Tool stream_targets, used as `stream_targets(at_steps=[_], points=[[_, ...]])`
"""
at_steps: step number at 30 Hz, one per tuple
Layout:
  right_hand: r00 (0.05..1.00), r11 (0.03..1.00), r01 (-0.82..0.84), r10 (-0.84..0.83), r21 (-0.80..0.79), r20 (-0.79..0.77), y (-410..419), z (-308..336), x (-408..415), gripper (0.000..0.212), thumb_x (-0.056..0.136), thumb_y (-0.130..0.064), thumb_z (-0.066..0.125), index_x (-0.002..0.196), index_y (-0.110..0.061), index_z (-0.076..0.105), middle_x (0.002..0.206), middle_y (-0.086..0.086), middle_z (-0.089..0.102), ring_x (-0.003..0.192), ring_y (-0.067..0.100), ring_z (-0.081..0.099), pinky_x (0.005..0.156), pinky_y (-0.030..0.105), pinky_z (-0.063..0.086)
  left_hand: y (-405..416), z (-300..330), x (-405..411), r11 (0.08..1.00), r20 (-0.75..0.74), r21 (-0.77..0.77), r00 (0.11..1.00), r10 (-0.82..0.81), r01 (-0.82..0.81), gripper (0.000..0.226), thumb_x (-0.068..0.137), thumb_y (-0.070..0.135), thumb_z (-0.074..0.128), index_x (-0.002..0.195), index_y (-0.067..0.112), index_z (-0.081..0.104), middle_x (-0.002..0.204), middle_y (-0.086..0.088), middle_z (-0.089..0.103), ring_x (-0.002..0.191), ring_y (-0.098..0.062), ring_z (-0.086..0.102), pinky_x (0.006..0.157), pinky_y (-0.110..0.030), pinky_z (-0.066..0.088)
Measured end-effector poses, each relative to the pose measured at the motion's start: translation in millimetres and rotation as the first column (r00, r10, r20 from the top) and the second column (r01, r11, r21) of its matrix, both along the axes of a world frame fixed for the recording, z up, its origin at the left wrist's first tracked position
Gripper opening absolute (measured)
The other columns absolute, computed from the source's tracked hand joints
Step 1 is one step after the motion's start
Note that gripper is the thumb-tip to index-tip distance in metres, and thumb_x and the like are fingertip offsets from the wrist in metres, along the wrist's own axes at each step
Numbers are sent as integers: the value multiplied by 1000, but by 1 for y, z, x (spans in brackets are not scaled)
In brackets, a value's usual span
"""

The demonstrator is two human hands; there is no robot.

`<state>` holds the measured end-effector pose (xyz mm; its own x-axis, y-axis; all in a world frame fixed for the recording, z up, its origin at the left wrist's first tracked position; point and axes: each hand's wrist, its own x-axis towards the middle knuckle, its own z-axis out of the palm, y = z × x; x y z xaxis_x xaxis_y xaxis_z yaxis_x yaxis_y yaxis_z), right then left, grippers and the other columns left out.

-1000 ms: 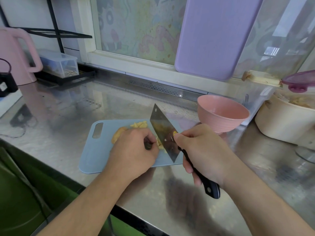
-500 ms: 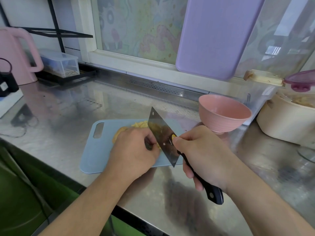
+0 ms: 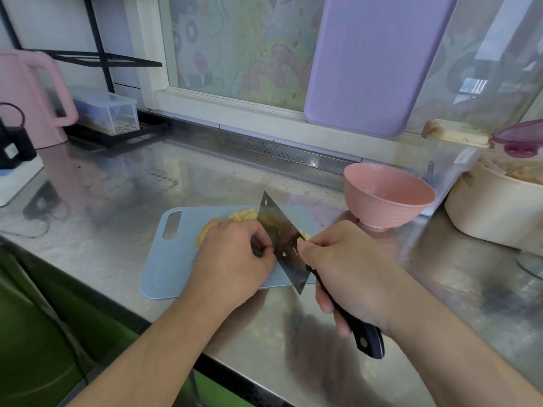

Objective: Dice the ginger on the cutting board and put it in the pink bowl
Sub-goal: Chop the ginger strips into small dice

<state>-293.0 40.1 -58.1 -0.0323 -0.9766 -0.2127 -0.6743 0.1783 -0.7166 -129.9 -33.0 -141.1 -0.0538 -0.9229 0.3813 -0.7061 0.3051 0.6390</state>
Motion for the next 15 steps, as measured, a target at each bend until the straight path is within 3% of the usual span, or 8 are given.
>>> stream_targets(at_steps=[4,15], points=[[999,998,27,-25,-51,37,-4,0,-2,40,109,-28,46,75,-7,54,47,12,58,27,24,48,44,27,40,1,1,0,1000,-33,20,999,17,-16,12,84,28,75,76,34,69,74,20,67,85,-3,61,74,-37,57],[997,997,36,-32,-61,68,-2,7,-7,41,110,-29,47,76,-7,57,47,11,57,28,23,47,47,29,40,4,4,0,999,-51,15,998,33,-32,11,87,24,74,85,32,66,80,23,65,88,5,59,76,-30,55]])
